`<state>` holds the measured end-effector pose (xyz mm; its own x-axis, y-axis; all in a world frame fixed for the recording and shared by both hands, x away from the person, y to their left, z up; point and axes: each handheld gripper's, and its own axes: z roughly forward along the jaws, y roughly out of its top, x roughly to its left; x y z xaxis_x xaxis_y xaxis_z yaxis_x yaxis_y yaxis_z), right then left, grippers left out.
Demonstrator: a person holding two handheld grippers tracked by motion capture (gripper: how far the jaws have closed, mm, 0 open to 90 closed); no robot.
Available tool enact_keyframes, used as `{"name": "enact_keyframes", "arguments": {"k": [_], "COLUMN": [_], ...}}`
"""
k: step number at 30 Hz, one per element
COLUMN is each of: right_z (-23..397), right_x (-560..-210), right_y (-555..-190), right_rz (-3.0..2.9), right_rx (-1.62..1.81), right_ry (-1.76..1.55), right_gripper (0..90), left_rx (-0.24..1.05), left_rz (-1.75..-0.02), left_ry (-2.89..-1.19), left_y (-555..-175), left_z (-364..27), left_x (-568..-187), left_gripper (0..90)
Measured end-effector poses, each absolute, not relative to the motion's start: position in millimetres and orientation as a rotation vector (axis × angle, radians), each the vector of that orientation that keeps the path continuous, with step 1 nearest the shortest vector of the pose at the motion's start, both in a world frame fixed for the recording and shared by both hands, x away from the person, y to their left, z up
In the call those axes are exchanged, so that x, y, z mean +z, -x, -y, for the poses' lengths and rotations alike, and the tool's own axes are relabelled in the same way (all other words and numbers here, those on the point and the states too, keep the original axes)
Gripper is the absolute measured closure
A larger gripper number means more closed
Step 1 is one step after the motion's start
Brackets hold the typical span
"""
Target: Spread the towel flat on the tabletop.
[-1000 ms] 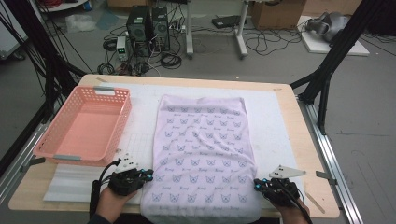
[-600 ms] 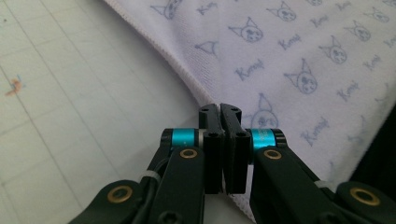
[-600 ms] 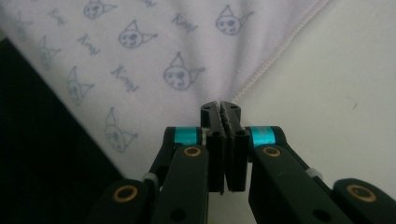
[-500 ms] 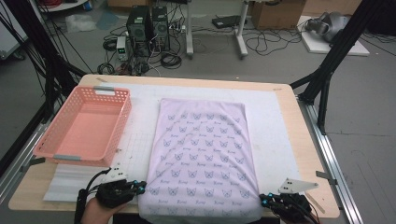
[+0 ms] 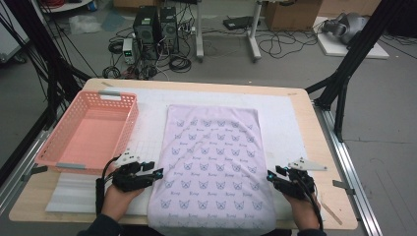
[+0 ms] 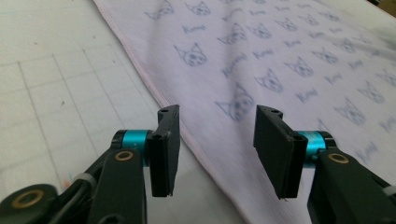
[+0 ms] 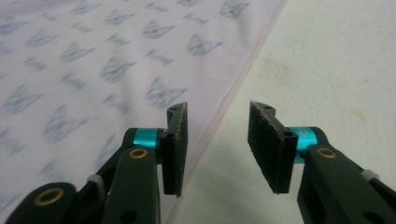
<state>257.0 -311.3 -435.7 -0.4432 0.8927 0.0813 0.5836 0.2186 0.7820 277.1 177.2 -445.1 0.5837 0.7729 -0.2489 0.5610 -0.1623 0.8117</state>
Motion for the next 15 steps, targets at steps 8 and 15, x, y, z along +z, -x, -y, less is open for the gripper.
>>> {"name": "enact_keyframes", "arguments": {"k": [8, 15], "right_z": [305.6, 308.3], "right_x": [-449.7, -442.5], "right_y": [-283.0, -278.6], "right_rz": [-2.18, -2.254], "right_rx": [1.094, 1.001], "right_ry": [-1.396, -1.333], "right_gripper": [86.3, 88.8], "left_rx": [0.337, 0.369], "left_rz": [-1.059, -1.063], "left_ry": [-1.946, -2.023], "left_y": [-282.5, -275.4], "left_z": [-162.5, -172.1], "left_x": [-452.0, -443.5], "left_gripper": [64.9, 88.3]}}
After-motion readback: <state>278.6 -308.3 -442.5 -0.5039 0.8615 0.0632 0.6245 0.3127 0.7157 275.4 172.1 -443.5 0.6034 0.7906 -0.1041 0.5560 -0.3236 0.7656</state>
